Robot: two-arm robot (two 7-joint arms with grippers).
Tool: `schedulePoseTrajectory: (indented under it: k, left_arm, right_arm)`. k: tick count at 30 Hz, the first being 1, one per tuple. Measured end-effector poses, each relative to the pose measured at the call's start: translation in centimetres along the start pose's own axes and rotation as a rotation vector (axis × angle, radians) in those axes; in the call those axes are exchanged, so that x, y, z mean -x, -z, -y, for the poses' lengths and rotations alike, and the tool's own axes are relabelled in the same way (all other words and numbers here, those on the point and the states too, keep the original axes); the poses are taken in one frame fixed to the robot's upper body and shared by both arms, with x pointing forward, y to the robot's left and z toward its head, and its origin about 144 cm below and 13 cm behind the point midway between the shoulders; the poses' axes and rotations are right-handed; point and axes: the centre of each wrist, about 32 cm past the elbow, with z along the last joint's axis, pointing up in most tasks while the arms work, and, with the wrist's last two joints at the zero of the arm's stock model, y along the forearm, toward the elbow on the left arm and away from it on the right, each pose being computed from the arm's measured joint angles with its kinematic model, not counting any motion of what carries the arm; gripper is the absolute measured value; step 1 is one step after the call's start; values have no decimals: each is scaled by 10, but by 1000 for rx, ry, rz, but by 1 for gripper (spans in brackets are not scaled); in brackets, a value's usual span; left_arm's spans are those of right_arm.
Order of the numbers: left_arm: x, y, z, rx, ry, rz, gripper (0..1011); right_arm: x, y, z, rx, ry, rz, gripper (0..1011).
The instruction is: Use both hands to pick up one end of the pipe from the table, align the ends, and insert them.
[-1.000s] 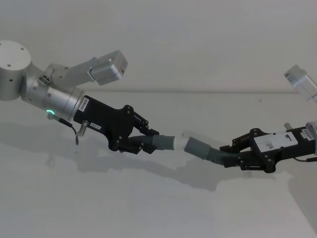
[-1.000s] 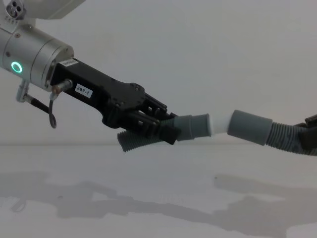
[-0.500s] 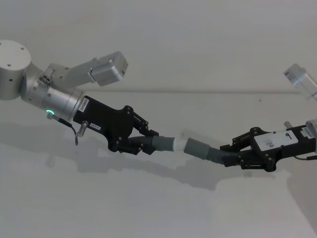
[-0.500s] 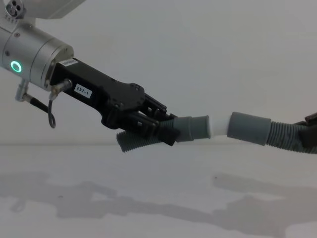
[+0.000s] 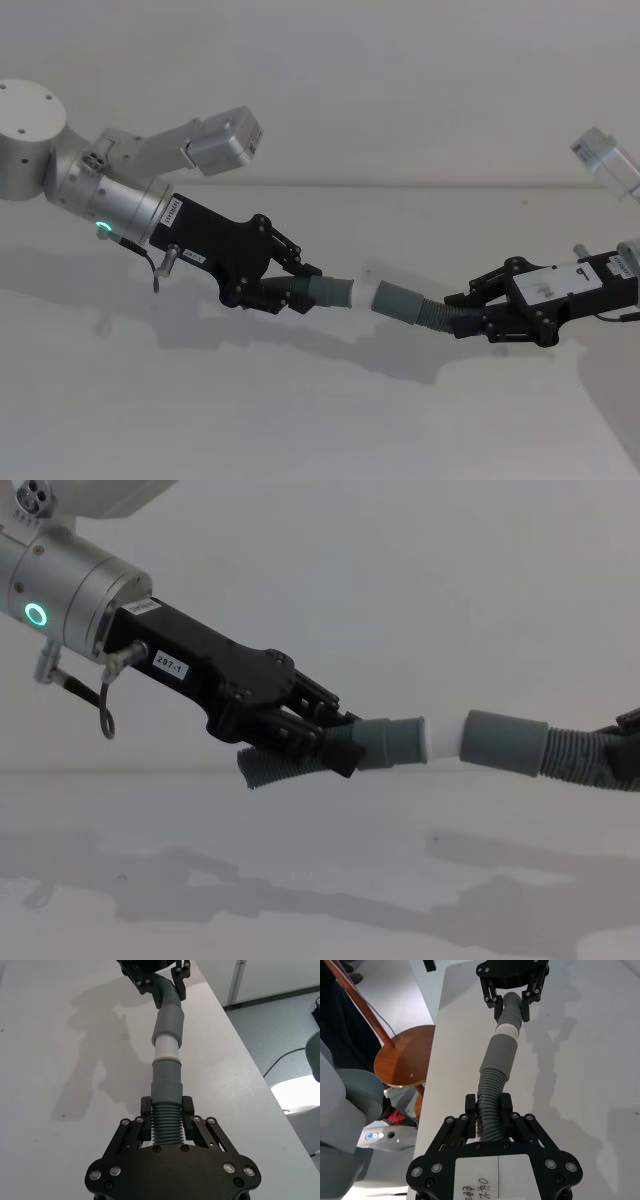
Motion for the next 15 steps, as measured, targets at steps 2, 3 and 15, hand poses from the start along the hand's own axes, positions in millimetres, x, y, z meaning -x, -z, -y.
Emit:
schedulePoseTrajectory:
  k: [2, 3, 15]
  left_arm:
    - [0, 0, 0, -1, 1, 1, 342]
    - [0, 0, 0, -1, 1, 1, 342]
    - [0, 0, 1, -2, 4, 2, 342]
  right_arm:
    - [0, 0, 0, 1, -1, 0, 274]
    - [0, -1, 0, 1, -1, 0, 274]
    - [0, -1, 0, 4, -4, -1, 274]
